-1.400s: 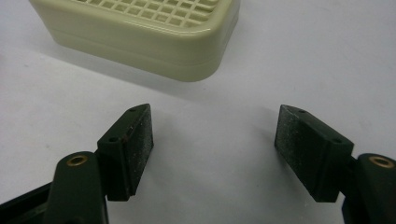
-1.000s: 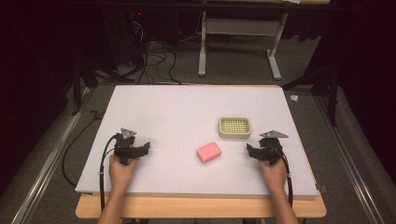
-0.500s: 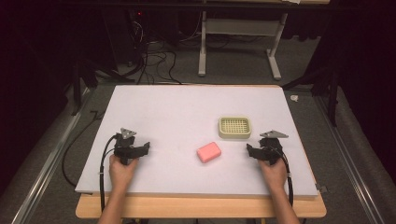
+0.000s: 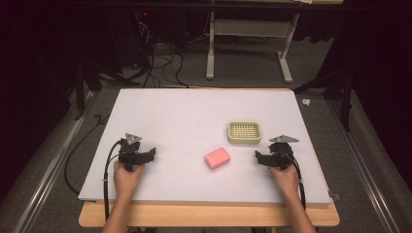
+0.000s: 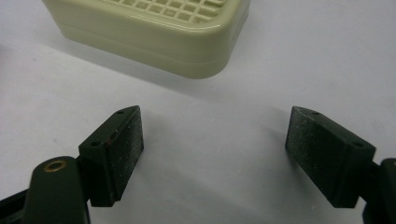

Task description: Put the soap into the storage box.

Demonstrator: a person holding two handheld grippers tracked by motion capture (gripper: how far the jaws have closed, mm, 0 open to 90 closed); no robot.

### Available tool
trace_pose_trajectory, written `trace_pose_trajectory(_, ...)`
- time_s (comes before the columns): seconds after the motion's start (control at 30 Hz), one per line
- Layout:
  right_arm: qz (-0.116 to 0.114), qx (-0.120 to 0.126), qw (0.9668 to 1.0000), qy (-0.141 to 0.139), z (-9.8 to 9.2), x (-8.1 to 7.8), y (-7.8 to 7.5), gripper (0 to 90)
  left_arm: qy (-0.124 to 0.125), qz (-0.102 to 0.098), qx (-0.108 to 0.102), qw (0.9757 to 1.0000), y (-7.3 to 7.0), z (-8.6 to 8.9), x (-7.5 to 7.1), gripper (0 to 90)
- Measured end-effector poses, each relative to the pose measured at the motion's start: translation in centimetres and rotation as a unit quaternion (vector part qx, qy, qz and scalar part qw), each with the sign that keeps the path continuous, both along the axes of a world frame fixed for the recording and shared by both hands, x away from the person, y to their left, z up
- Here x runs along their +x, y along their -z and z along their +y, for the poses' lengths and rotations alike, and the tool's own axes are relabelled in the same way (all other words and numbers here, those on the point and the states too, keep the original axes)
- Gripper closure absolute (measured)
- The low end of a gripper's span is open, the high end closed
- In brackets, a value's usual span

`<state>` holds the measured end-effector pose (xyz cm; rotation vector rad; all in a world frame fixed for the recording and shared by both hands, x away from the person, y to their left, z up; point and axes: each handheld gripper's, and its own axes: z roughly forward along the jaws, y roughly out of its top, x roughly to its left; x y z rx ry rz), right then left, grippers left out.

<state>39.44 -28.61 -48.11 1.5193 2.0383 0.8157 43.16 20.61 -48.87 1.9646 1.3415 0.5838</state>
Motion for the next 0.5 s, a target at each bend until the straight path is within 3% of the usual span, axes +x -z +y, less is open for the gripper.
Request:
trace_pose_trajectory(0.27,-0.004,0.006,1.0,0.007,0.1,-0.3,-0.3,19.3,0.0,0.0,-0.001,1.0,0.0,0.0,0.0,24.7)
trace_pose_trajectory(0.5,-0.02,0.025,0.9995,0.005,0.2,-1.2,-0.8,19.5,-0.001,0.0,-0.002,1.0,0.0,0.0,0.0,24.7)
